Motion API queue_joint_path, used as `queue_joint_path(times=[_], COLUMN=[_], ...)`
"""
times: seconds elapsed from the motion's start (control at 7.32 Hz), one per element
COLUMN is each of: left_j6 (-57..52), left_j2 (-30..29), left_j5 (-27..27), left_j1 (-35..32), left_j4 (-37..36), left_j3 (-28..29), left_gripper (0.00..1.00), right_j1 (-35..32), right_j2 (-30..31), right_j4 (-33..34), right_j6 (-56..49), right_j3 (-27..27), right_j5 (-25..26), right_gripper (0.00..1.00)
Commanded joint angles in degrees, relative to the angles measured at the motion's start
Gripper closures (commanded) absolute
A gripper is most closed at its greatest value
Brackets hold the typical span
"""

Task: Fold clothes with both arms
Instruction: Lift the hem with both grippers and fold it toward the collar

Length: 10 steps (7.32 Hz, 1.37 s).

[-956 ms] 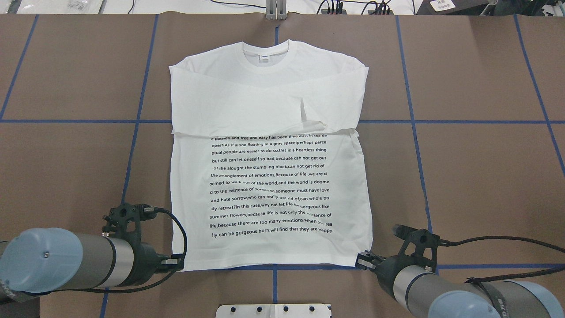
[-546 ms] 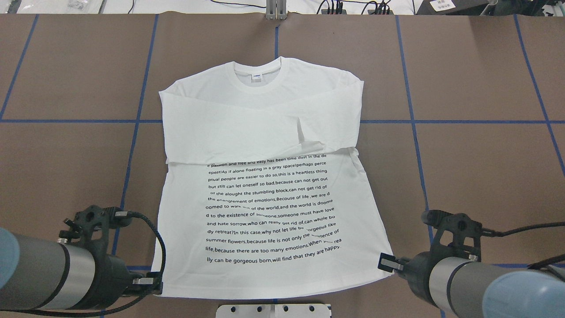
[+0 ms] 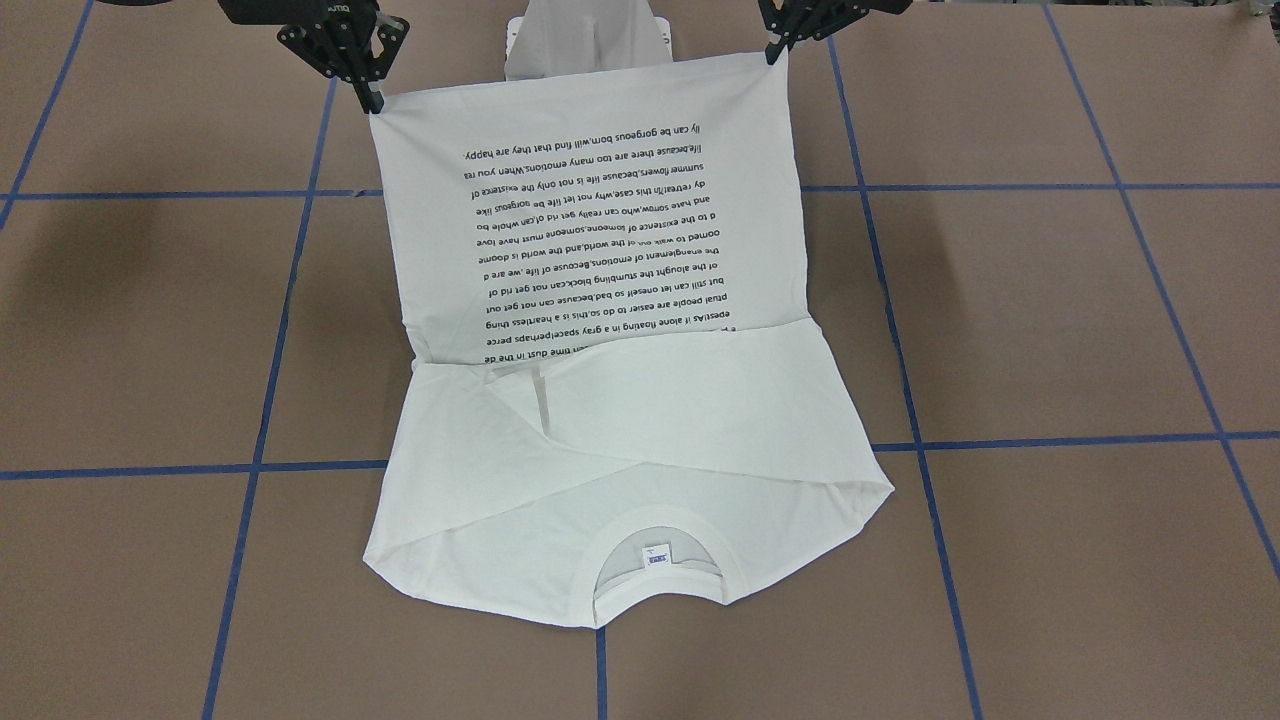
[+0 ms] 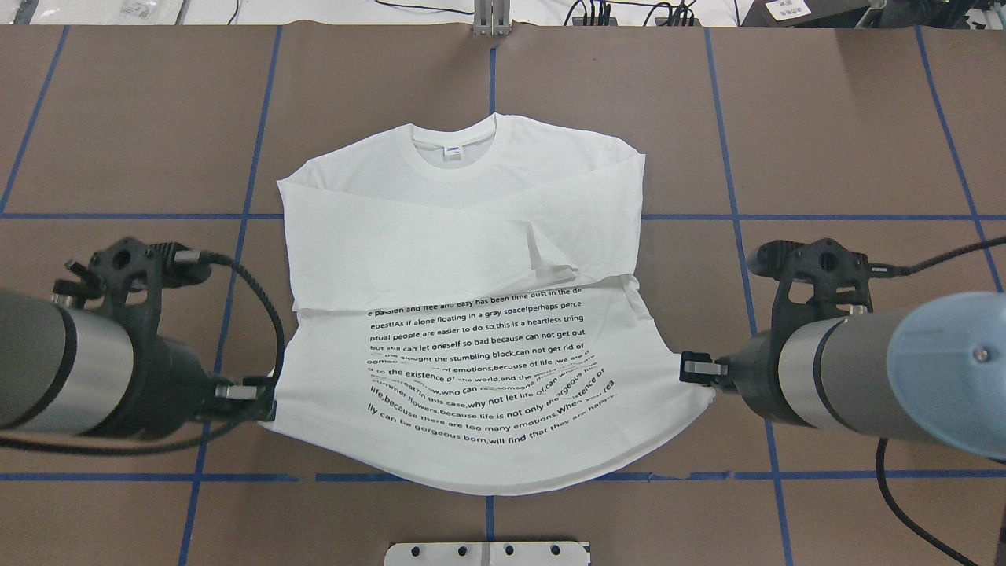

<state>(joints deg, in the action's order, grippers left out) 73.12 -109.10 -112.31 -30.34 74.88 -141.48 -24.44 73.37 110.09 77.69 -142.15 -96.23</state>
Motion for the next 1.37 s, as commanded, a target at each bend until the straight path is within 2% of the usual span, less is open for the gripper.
queue_joint_path(times=[0.0, 0.27, 0.55, 0.96, 1.23], left_j6=[-9.98, -17.64, -17.92, -23.09, -24.96], left_j2=[-7.79, -9.98, -10.43, -12.00, -14.72], left_j5=[-1.33, -1.33, -1.07, 0.69, 0.78], left_j1=[-9.45, -14.90, -16.32, -19.74, -20.99], left_j4=[-6.50, -5.45, 2.95, 14.04, 21.15], left_j3=[7.50, 14.18, 23.22, 38.34, 48.97], left_gripper=[1.00, 1.00, 1.00, 1.00, 1.00], right_j1=[-8.31, -17.08, -21.42, -22.58, -22.76], right_j2=[-6.38, -13.38, -19.81, -25.26, -30.37], right_j4=[3.47, 3.20, 2.59, -14.33, -19.53], right_j6=[-27.04, -34.24, -34.44, -33.39, -33.65], right_j3=[3.97, 13.25, 23.44, 43.64, 56.75], right_j5=[-0.63, -8.75, -10.21, -10.03, -9.42], right_gripper=[1.00, 1.00, 1.00, 1.00, 1.00])
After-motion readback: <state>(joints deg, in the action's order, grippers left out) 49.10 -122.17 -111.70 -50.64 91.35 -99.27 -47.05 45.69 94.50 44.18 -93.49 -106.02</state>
